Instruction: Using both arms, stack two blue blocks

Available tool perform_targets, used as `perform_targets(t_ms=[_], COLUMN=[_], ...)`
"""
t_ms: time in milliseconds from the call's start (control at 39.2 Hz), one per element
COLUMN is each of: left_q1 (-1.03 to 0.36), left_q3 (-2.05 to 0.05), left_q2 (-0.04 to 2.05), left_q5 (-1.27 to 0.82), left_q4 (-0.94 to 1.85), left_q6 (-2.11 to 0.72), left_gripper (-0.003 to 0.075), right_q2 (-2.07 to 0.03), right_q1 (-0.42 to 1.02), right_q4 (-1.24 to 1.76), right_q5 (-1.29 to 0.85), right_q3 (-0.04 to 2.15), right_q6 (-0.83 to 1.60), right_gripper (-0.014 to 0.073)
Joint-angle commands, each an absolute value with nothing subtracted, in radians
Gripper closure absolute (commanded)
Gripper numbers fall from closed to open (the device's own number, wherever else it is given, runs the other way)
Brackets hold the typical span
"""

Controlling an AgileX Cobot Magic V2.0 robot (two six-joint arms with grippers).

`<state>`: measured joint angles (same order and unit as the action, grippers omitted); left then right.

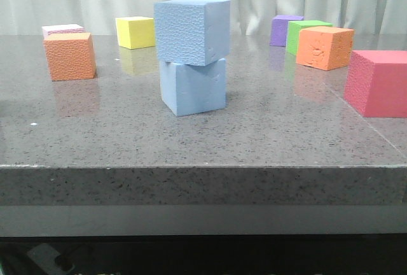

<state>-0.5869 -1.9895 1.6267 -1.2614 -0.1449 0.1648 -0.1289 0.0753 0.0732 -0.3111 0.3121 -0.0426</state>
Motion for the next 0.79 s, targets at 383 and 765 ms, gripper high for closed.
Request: perform_targets(t_ms=[383, 765], left_q1=[-0.593, -0.593], left_q3=[-1.397, -0.813], left_q2=[1.082, 0.534], left_q5=[-0.918, -0.449], left_q4=[-0.221, -0.215], left_q6=[0.162, 0.162], left_gripper=[0.0738, 0.0738], right_q2=[-0.139, -0.139], right_q1=[0.071, 0.071], right_q4=[0.063, 0.063], right_q5=[-0.221, -0.221], right_q3=[0.338, 0.338], right_q6=[-0.033, -0.033], right_gripper=[0.0663, 0.0663])
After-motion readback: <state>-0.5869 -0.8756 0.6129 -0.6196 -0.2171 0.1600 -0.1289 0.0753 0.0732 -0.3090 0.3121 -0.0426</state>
